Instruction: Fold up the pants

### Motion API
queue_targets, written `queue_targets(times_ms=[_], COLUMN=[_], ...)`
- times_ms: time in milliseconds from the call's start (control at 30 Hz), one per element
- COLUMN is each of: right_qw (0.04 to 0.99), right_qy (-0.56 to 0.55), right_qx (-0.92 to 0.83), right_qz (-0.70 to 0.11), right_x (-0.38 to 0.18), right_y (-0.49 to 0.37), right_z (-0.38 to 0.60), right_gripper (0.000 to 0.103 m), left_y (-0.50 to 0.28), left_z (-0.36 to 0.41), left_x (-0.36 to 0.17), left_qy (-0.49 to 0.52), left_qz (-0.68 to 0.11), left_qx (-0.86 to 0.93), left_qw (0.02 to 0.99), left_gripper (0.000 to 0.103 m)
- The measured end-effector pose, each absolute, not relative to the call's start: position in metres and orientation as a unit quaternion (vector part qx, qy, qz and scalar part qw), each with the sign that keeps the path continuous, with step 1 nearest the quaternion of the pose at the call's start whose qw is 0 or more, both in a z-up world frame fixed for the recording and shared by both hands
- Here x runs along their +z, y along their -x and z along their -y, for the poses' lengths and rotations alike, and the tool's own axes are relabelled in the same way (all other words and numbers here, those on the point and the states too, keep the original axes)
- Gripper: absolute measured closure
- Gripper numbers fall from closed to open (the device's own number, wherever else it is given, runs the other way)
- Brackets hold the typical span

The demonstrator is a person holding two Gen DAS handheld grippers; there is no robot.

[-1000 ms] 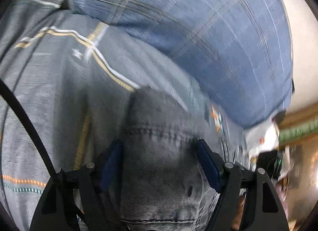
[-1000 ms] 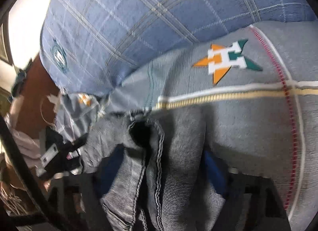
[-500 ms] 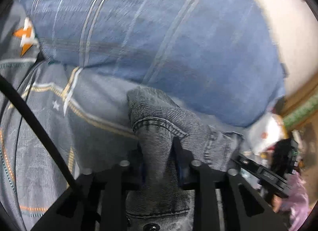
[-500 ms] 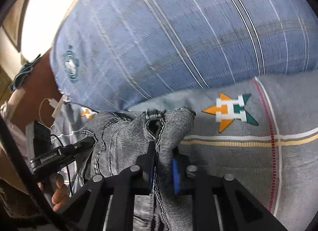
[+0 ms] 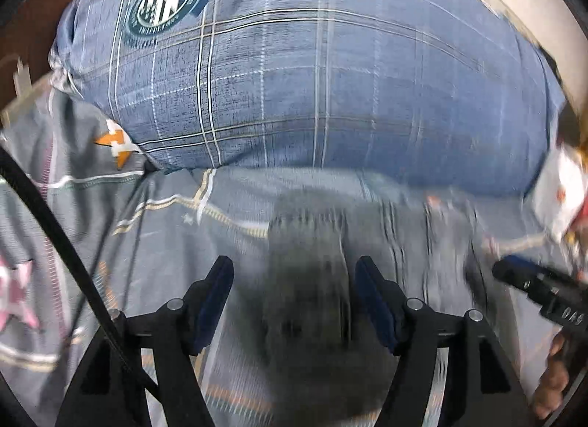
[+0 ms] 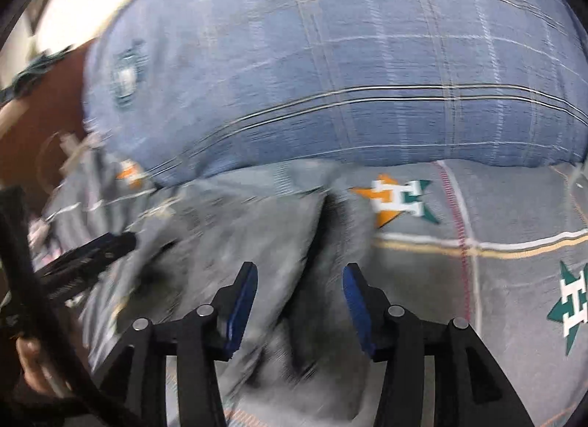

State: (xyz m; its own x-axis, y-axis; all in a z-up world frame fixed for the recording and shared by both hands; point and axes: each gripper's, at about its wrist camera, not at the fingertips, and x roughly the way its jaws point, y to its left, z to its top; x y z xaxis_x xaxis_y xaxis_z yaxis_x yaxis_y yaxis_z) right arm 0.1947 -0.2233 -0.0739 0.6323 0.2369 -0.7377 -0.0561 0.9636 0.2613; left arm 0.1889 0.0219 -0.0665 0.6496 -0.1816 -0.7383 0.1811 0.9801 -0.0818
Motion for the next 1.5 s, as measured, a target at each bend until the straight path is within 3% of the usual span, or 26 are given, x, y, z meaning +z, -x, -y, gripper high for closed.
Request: queue_targets(times_ms=[167, 333, 400, 567, 700, 833, 1233, 1500], right_qw=[0.866, 0.881, 0.889, 0.898, 0.914, 0.930, 0.922, 0.920], right_qy=[-0.070, -0.093, -0.121, -0.122, -0.115, -0.087, -0.083, -0.083], right_qx=[0.074, 0.078, 0.082, 0.060, 0.047, 0.013, 0.019, 0.011], right_qz=[-0.490, -0.458, -0.435, -0.418, -0.387, -0.357, -0.378, -0.382], right_x=[-0.117, -0.107, -0.096, -0.093, -0.080, -0.074, -0.084, -0.086], right_y=[-0.188, -0.159, -0.135, -0.098, -0.073, -0.045, -0.032, -0.033], right_z=[0.196, 0.199, 0.205, 0.202, 0.193, 0.183, 0.182, 0.185], right_gripper=[0.042, 0.040, 0.029, 0.028, 0.028, 0.018, 0.018, 0.018], left_y=[-0.161, -0.134, -0.118, -0.076, -0.043, -0.018, -0.005, 0.001], left_z=[-0.010, -0.013, -0.021, -0.031, -0.027, -0.027, -0.008, -0.011], left_x=[-0.112, -0.094, -0.091, -0.088, -0.082, -0.084, -0.098, -0.090], left_qy=[-0.065, -0.051, -0.028, -0.025, -0.026, -0.020, -0.059, -0.044], left_qz=[-0.432, -0.386, -0.371, -0.347, -0.326, -0.304, -0.342, -0.317], left_qx=[-0.053, -0.044, -0.035, 0.000, 0.009, 0.027, 0.041, 0.035], left_qw=[0.898, 0.920, 0.928, 0.937, 0.945, 0.952, 0.937, 0.947], left_gripper=[0.031, 0.032, 0.032, 0.031, 0.020, 0.020, 0.019, 0.019])
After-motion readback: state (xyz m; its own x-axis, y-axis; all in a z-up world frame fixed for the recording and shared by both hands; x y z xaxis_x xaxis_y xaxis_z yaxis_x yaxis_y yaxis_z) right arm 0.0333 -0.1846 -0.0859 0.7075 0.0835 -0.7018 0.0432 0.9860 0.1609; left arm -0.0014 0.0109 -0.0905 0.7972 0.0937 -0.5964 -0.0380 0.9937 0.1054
